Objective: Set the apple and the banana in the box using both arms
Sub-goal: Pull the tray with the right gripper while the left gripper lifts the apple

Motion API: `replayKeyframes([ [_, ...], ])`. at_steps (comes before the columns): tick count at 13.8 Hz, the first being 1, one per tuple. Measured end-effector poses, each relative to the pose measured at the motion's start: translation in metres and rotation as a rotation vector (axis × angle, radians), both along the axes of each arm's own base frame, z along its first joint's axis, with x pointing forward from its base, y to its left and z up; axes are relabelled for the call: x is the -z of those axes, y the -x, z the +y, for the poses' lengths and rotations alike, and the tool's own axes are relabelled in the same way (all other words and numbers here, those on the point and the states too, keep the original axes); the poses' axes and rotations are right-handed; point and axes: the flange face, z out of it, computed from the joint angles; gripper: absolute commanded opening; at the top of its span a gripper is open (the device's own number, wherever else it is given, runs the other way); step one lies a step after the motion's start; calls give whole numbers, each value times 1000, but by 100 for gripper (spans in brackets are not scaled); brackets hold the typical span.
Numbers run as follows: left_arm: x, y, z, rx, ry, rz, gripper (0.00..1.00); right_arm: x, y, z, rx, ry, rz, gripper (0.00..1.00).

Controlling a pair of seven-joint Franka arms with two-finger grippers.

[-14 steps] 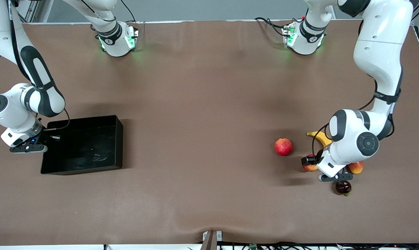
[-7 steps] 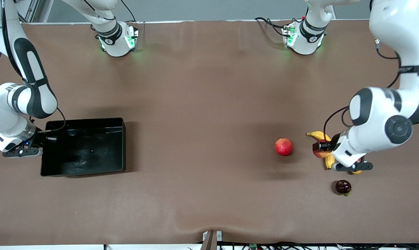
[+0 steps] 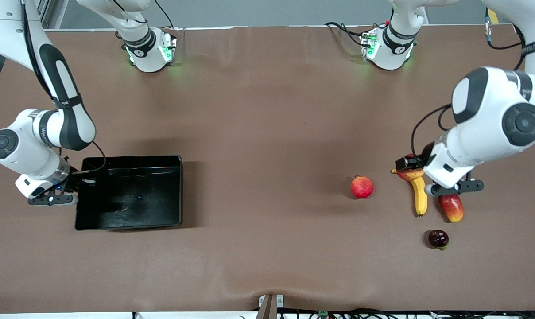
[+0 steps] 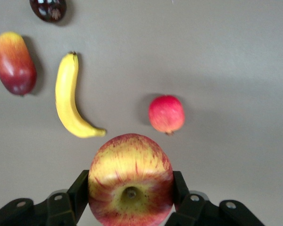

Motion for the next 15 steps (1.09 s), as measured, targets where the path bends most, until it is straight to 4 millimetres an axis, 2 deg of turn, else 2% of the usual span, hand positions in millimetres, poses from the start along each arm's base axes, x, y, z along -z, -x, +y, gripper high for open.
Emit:
replayKeyframes([
  [4, -15, 24, -57, -99, -8, 21, 0, -4, -5, 51, 31, -136, -17, 0],
  [6, -17, 35, -86, -136, -8, 26, 0, -7, -7, 86, 28, -203, -35, 0],
  [8, -21, 43, -106, -154, -9, 25, 0, -9, -6, 129, -14, -229, -42, 0],
  [11, -28, 47, -120, -157, -4, 14, 0, -8, 9, 215, -51, -248, -14, 0],
  [15, -29, 45, -118, -160, -2, 11, 0, -7, 48, 342, -62, -275, -16, 0],
])
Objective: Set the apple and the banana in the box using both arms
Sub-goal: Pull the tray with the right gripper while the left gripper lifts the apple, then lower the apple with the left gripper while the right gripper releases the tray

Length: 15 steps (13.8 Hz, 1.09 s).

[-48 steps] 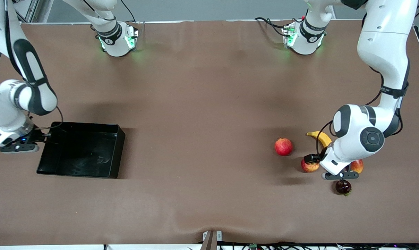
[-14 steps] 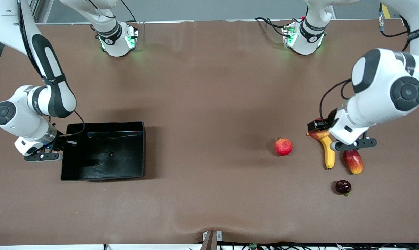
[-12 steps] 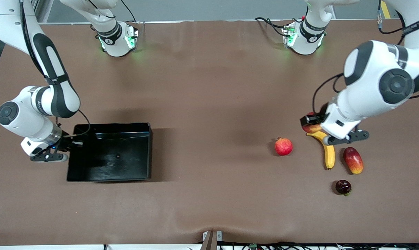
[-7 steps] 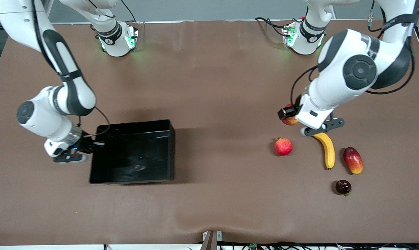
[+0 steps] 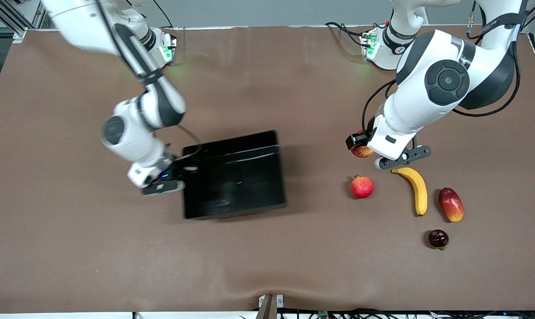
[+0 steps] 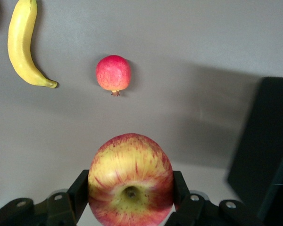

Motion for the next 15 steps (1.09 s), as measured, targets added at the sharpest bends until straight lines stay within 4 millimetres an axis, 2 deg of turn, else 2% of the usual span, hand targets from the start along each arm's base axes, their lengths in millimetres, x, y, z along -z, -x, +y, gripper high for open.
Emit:
replayKeyframes([
  [2, 4, -1, 0, -1, 0, 6, 0, 10, 23, 47, 4, -10, 10, 0],
  [4, 11, -5, 1, -1, 1, 14, 0, 27, 39, 71, -4, -4, 38, 0],
  [8, 30, -14, -7, 4, 24, -1, 0, 49, 56, 88, 58, 9, 98, 0],
  [9, 37, -15, -14, 13, 31, -4, 0, 51, 60, 92, 66, 11, 106, 0],
  [11, 51, -11, -41, 48, 51, -18, 0, 54, 64, 98, 68, 13, 113, 0],
  [12, 58, -7, -56, 70, 60, -24, 0, 55, 67, 100, 65, 15, 116, 34],
  [13, 63, -4, -69, 86, 67, -27, 0, 56, 68, 102, 62, 16, 117, 95],
  [14, 68, -1, -76, 97, 71, -27, 0, 56, 68, 103, 62, 15, 116, 100],
  [15, 72, 1, -82, 105, 72, -23, 0, 55, 67, 103, 65, 13, 112, 100],
])
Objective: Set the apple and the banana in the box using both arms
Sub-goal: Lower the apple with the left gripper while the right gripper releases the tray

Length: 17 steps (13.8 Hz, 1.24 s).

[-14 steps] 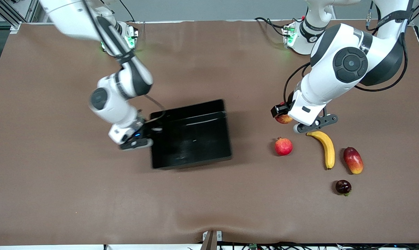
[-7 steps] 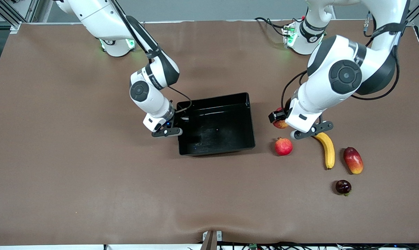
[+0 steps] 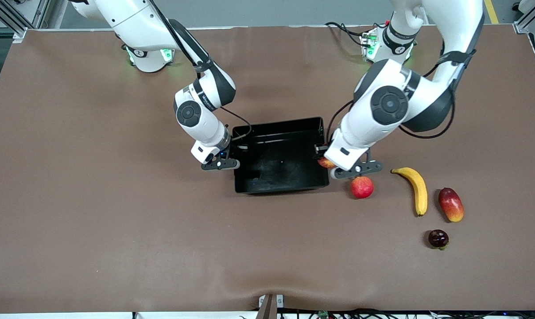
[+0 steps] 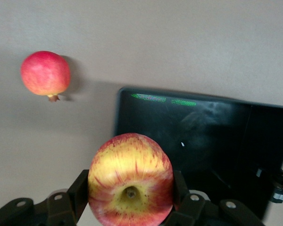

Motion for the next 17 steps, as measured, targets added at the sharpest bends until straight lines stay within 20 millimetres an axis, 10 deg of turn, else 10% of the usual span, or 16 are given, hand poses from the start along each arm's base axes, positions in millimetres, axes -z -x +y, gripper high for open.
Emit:
replayKeyframes([
  [6, 33, 27, -29, 38, -15, 29, 0, -4, -9, -7, 16, 1, -13, 100],
  [11, 108, 66, -46, 43, -32, 27, 0, -37, -19, -10, 41, -23, -54, 100],
  [17, 182, 81, -60, 18, -58, 39, 0, -89, -68, -117, 209, 3, 39, 100],
])
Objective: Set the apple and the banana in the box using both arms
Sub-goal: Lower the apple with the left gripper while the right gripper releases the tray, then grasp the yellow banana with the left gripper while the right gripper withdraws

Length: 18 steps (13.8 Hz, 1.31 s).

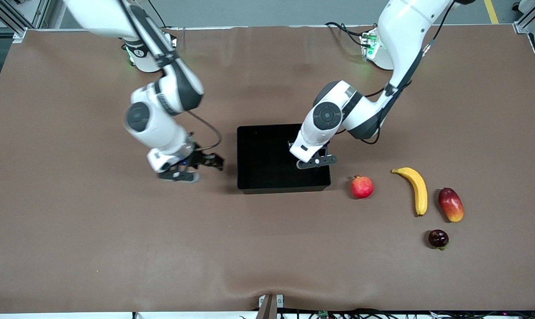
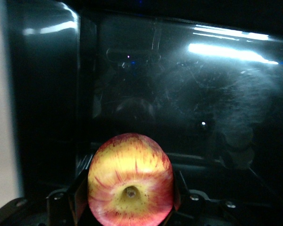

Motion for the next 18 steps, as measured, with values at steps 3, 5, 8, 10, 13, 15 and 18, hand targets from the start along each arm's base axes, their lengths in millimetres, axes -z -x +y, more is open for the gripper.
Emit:
replayKeyframes([
  [3, 23, 2, 0, 0, -11, 13, 65, -5, -15, -66, 89, 14, 70, 100],
  [5, 21, 0, -1, -1, -8, 8, 100, -7, -16, -115, 119, 56, 129, 100],
  [8, 16, -3, -4, -13, -2, -2, 100, -27, -4, -168, 67, 201, 190, 100],
  [10, -4, -9, -8, -41, 5, -25, 100, -52, 7, -171, 10, 260, 202, 100],
  [13, -65, -23, -7, -60, -14, -55, 100, -85, 20, -171, -99, 277, 201, 100],
  [15, -111, -41, 7, -88, -32, -73, 100, -102, 27, -180, -181, 280, 199, 100],
  [18, -143, -86, 70, -138, -39, -93, 100, -136, 33, -189, -328, 270, 180, 100],
])
